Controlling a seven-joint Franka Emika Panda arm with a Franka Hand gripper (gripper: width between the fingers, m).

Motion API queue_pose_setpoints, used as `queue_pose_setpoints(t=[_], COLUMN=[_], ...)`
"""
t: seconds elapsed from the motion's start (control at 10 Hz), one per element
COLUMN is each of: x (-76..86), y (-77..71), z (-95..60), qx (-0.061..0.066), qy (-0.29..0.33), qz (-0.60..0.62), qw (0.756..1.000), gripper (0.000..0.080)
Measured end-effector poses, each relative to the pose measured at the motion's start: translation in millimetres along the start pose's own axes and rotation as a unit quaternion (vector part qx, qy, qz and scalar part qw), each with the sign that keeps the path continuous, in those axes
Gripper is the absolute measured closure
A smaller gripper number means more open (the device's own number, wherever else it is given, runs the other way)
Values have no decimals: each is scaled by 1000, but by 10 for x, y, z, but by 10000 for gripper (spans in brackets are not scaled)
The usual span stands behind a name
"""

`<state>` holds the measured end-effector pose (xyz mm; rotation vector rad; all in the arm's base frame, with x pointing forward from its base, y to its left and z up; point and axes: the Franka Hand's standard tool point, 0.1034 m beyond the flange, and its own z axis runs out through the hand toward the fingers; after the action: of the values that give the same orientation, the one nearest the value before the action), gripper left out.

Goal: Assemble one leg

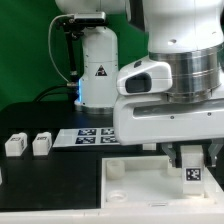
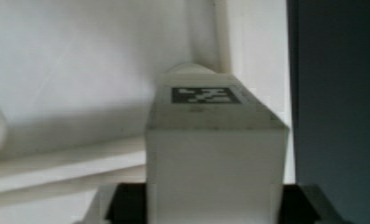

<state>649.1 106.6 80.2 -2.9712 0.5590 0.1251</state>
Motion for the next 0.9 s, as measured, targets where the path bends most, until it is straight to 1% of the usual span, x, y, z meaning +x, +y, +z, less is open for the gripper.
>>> queue_pose_setpoints(t=[0.1,0.2,0.3,0.4,0.6,0.7,0.8,0.9], x=[7,5,-16,-19,-34,-40,-39,-44], y=[14,15,5,11,20,19,23,21], z=[0,0,3,7,2,4,5,14], qx=[0,-1,-2,-2,-3,-1,-2,-3], qy=[0,0,-4,-4,7,9,9,9], qz=[99,211,340,414,515,516,507,493], qw=[995,977,940,910,857,857,862,870], gripper=[509,509,509,509,509,509,509,482])
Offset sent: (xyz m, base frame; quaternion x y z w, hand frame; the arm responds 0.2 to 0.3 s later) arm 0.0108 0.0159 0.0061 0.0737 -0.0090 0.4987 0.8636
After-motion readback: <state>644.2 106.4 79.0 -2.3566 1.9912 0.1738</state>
